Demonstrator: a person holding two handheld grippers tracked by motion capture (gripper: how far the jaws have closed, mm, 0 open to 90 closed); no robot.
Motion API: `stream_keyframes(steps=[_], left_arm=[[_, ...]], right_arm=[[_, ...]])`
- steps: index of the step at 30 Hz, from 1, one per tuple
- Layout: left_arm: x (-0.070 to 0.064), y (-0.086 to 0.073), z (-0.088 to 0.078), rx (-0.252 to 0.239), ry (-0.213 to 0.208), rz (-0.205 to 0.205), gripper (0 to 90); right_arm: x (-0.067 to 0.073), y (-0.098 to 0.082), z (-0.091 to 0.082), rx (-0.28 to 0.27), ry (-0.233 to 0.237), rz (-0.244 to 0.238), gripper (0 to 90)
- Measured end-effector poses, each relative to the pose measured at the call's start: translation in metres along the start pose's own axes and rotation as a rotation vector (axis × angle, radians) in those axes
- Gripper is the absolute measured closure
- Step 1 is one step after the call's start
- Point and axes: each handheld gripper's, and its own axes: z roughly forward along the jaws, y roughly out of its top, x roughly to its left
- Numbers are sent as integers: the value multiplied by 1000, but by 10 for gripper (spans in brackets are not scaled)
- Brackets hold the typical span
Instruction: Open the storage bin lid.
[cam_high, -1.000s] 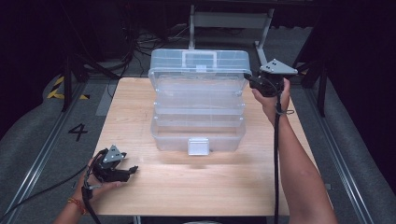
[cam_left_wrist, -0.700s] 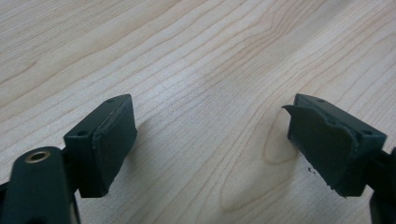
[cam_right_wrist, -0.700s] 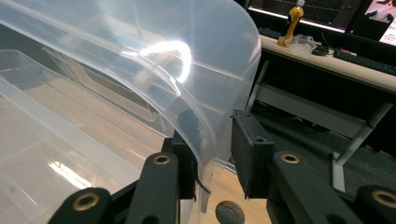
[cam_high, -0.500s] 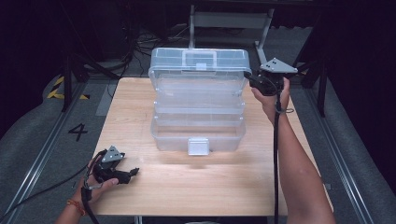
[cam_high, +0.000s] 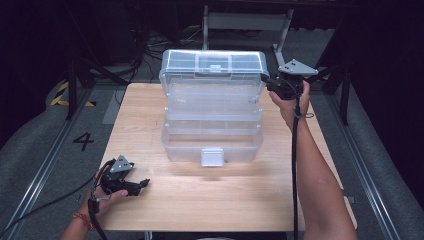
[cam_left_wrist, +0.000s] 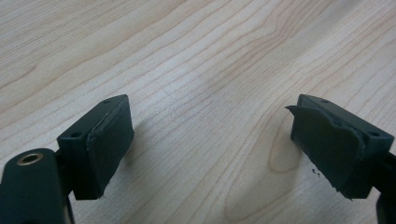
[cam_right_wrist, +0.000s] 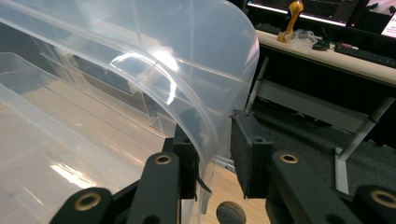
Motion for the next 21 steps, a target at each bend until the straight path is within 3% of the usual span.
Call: stream_keyframes(steps=[21], left_arm=[[0, 0, 1, -1, -7, -10, 135]], right_arm=[[-13, 3, 16, -21, 26, 58, 765]])
